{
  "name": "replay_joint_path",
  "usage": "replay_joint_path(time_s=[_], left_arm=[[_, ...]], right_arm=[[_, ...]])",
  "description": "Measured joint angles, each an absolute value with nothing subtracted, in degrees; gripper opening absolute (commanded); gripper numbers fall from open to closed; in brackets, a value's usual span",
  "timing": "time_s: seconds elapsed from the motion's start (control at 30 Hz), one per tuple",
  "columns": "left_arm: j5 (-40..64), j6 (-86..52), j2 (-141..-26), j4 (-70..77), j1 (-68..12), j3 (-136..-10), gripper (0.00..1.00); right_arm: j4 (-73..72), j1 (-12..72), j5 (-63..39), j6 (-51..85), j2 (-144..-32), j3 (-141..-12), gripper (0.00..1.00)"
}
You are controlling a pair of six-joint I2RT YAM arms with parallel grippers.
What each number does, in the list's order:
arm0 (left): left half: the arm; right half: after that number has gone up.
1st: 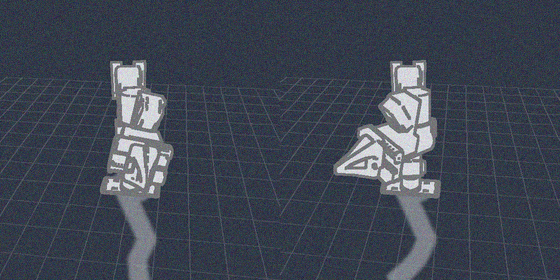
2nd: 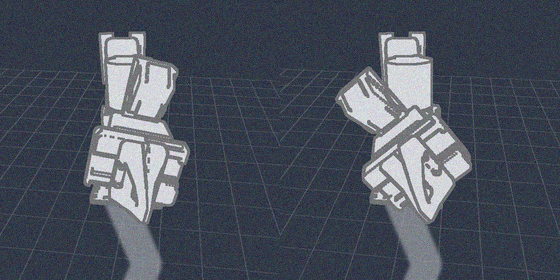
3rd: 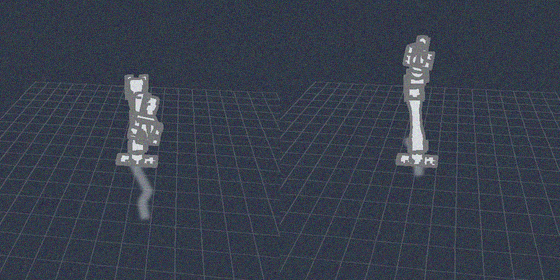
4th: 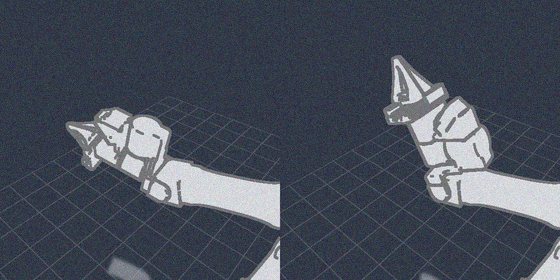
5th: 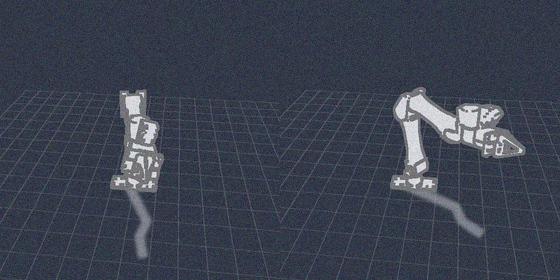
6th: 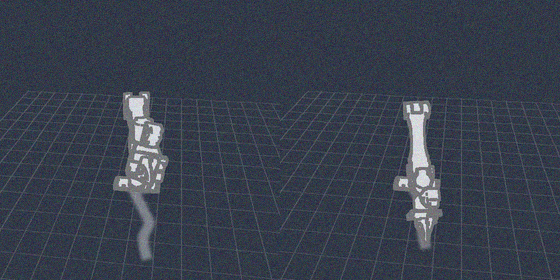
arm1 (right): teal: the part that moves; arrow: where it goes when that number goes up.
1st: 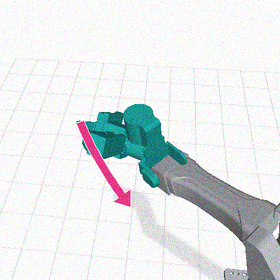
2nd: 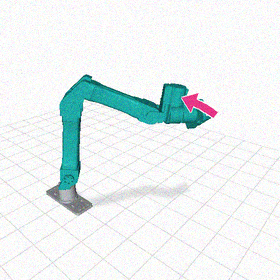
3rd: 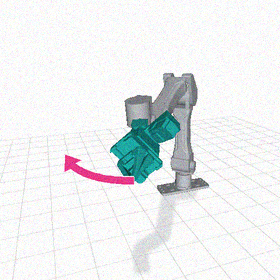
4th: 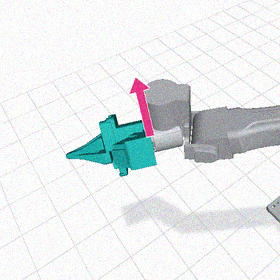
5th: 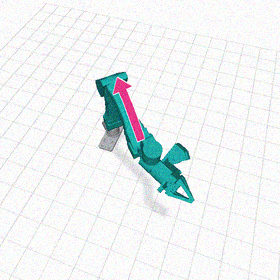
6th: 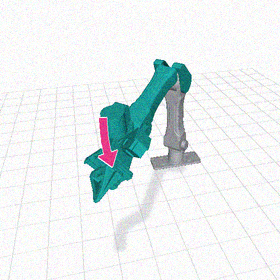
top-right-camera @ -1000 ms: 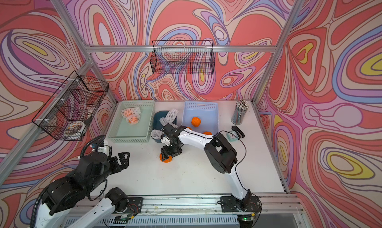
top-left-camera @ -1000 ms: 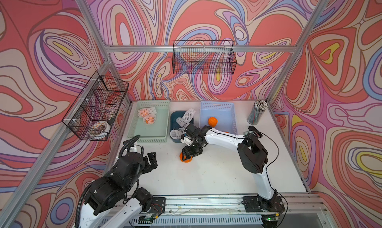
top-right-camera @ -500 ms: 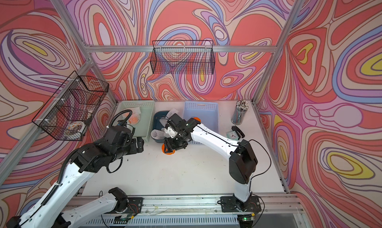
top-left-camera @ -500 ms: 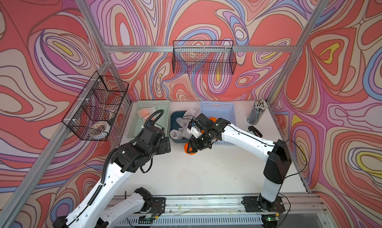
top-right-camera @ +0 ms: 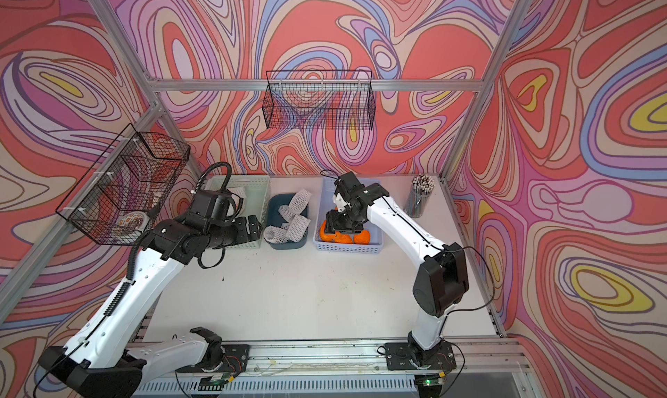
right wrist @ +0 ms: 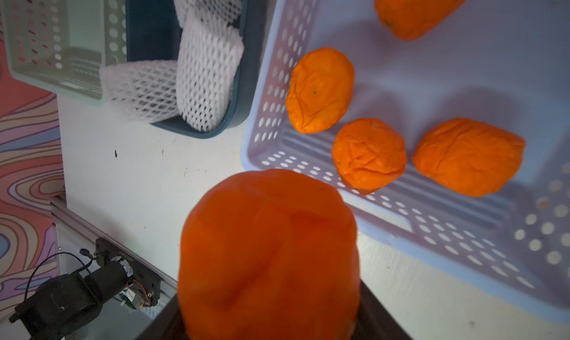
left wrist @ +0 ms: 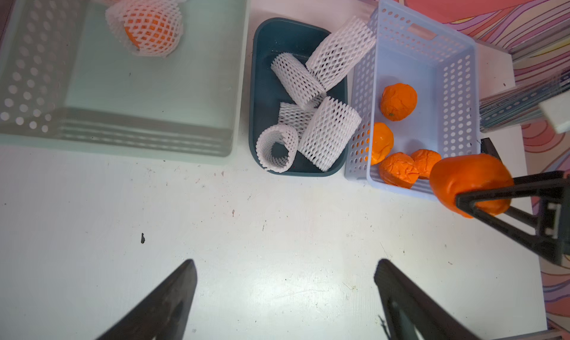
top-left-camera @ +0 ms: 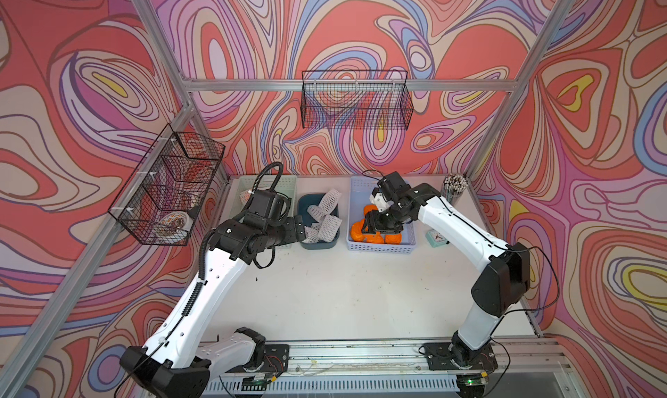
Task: Remove foam nets from oranges
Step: Place the orange in the basket.
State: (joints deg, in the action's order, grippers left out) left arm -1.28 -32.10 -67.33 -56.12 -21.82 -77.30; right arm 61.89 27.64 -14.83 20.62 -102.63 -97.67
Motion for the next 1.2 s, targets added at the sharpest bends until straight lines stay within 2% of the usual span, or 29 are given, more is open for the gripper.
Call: replay_joint_path(time_s=[0.37, 0.9, 1.13, 1.2], left_arm=[[0.5, -32.1, -68.2, -56.2, -17.4, -77.5, 0.93], [2.1, -31.2, -65.9, -56.9, -14.2, -76.6, 0.93], [2.6, -31.3, -65.9, -57.0, -12.3, -74.4, 0.92], [2.4, -31.6, -66.3, -57.0, -11.5, -74.0, 0.92]], right_arm=[[63.8, 18.1, -10.5, 16.0, -121.9, -110.8, 0.59], [64.6, 14.3, -9.5, 13.3, -134.1, -120.9, 0.57], [62.1, 14.3, -14.4, 12.0, -134.9, -120.7, 0.65], [60.3, 14.3, -16.8, 11.8, -134.8, -119.4, 0.7]])
